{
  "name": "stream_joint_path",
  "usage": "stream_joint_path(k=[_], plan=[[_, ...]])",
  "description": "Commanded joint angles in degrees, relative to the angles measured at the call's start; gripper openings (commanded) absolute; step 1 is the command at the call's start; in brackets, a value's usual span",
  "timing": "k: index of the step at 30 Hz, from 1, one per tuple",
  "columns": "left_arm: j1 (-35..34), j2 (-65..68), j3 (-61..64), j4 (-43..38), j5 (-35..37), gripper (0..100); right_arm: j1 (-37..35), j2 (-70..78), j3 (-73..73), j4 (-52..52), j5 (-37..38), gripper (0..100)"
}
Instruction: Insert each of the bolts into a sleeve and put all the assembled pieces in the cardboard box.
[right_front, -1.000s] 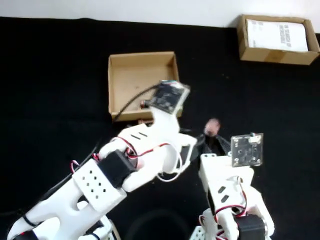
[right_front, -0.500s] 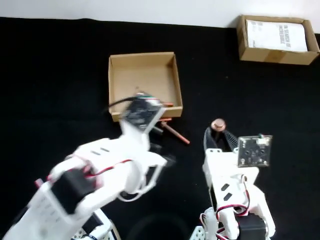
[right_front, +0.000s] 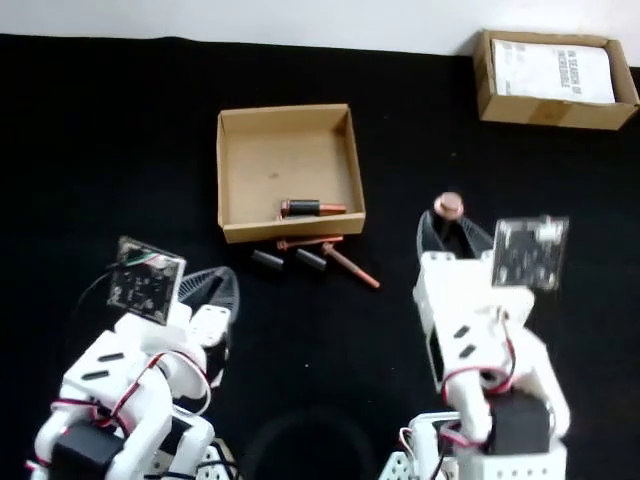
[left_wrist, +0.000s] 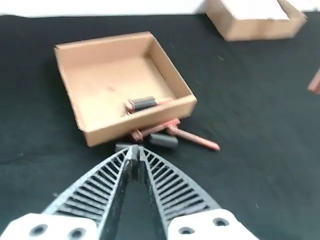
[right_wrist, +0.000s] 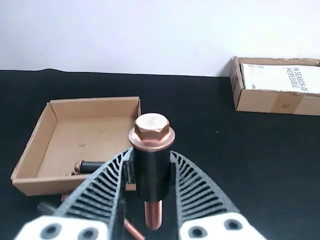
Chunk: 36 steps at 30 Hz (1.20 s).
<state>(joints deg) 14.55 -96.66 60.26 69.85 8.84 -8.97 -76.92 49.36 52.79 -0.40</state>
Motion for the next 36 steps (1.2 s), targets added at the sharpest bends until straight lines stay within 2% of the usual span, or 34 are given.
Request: stream_joint_path(k=[1, 5, 12, 15, 19, 25, 36], plan=[[-6.3, -8.4, 9.0, -4.8, -0.2, 3, -2.2, 10.9, -10.8, -2.2, 1.5, 0.8], [-12.4, -6.9, 14.6, -11.0, 0.1, 3, -7.3, 21.7, -19.1, -2.2, 6.3, 0.8], [-19.6, -7.1, 29.6, -27.4, 0.2, 3, -13.4, 38.5, -28.0, -2.3, 22.2, 0.8], [-21.2, -6.5, 37.5, -34.5, 3.4, 3, -14.0, 45.2, -31.6, -2.9, 28.7, 0.8], [-24.2, -6.1, 36.9, -33.8, 9.0, 3, -14.0, 54.0, -35.5, -8.9, 38.4, 0.8], [-24.5, -3.6, 37.1, -32.2, 9.5, 3, -15.3, 66.6, -39.3, -17.1, 49.3, 0.8], [-24.5, -1.9, 37.2, -35.4, 9.4, 3, -20.4, 90.4, -39.7, -29.8, 51.2, 0.8]])
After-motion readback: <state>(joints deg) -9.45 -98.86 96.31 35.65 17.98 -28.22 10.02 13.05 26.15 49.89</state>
